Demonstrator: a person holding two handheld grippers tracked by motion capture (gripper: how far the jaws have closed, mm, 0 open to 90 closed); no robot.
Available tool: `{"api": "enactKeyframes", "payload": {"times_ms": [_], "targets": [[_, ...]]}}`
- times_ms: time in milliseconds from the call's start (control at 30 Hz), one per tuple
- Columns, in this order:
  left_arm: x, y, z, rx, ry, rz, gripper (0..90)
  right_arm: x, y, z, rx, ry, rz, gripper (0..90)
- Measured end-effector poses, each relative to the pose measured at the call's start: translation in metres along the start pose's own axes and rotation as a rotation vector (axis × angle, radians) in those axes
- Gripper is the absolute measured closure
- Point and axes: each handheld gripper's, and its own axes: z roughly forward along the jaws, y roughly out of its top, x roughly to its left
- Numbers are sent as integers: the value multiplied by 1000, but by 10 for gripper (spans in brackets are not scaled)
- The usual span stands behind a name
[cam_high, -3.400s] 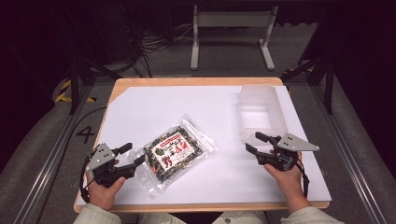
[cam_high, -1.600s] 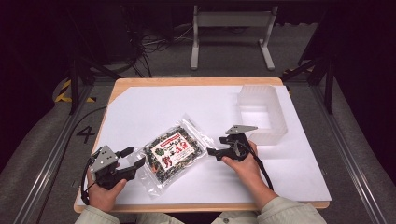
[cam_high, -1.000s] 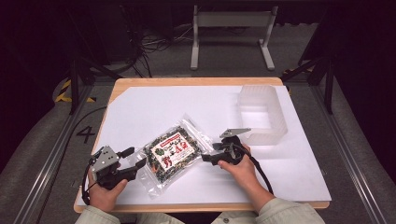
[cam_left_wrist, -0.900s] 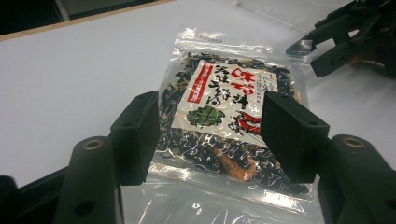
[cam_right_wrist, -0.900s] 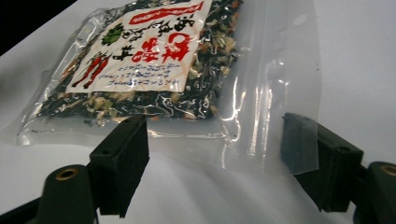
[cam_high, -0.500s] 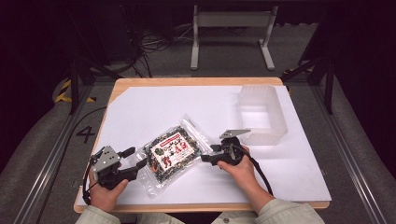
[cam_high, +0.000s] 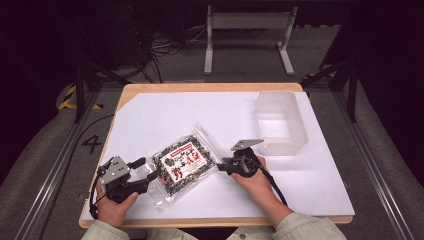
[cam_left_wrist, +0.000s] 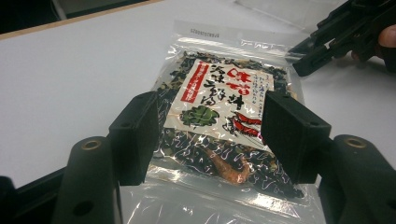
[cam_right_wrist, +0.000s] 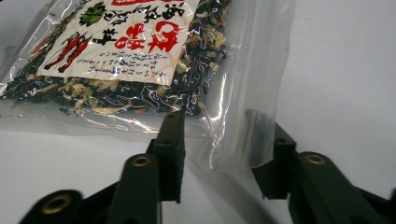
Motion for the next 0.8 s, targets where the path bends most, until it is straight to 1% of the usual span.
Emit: {"api": "enactKeyframes", "payload": {"times_ms": [67, 133, 200, 233, 267, 300, 367, 467, 567, 600, 700, 733, 800], "targets": [[0, 0, 0, 0, 1, 4, 375, 0, 0, 0, 2, 5, 5, 710], [0, 0, 0, 0, 0, 5, 374, -1, -1, -1, 2, 11, 23, 744], [0, 0, 0, -1, -1, 0, 374, -2, -1, -1, 2, 10, 38, 802], [0, 0, 0, 0, 0, 4, 373, -3, -1, -2, -2, 12, 46, 818], [0, 0, 0, 0, 0, 4, 373, -4, -1, -2, -6, 17, 58, 829], [0, 0, 0, 0, 0, 4, 373, -4, -1, -2, -6, 17, 58, 829], [0, 0, 0, -1, -3, -1, 373, -6, -1, -2, -19, 27, 87, 852], [1, 0, -1, -1, -1, 5, 372, -4, 0, -2, -35, 22, 96, 862], [1, 0, -1, -6, 2, -5, 372, -4, 3, -7, -77, 39, 115, 871], [2, 0, -2, -6, 4, 0, 372, -3, 5, -9, -91, 42, 114, 874], [2, 0, -2, -8, 5, -5, 372, 0, 12, -19, -138, 57, 117, 879], [1, 0, -2, -9, 5, -10, 372, 1, 13, -22, -150, 60, 114, 880], [1, 0, -3, -9, 6, -3, 372, 4, 17, -26, -163, 65, 103, 883]]}}
